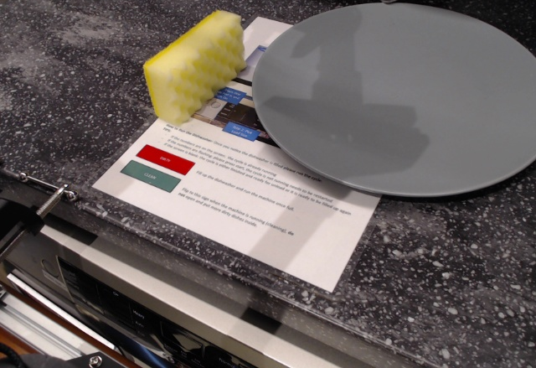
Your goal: Pick up sponge and wipe plate
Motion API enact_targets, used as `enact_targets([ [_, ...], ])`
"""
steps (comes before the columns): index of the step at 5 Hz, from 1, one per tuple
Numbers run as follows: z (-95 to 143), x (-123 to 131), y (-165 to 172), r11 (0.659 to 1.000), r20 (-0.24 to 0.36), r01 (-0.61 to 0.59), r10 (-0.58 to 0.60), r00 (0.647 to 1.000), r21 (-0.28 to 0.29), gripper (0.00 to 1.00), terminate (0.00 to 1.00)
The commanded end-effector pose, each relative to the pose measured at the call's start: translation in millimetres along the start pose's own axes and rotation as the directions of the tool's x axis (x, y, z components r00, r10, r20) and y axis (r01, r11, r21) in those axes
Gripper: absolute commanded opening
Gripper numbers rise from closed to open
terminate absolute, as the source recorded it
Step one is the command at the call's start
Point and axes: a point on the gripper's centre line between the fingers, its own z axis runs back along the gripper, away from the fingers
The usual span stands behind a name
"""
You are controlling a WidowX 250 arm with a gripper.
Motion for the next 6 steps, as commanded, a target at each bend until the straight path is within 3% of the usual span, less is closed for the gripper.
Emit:
enact_targets([
  [1, -14.7, 3.8, 24.0, 0.996, 0.045, 0.06, -0.063, 0.997, 0.059, 1.0, 0.0],
  [2, -40.1, 2.1, 28.8, 0.993, 0.055, 0.025, -0.031, 0.998, 0.113, 1.0, 0.0],
  [3, -48.3, 13.1, 40.0, 0.988, 0.065, 0.012, -0.022, 0.998, 0.151, 1.0, 0.0],
  [4, -63.5, 14.7, 43.4, 0.987, 0.054, 0.012, -0.021, 0.998, 0.157, 1.0, 0.0],
  [5, -67.7, 17.9, 38.2, 0.989, 0.053, -0.023, 0.015, 0.999, 0.146, 0.0, 0.0],
  [6, -47.1, 23.0, 27.8, 0.994, 0.086, -0.056, 0.048, 0.995, 0.093, 0.0, 0.0],
])
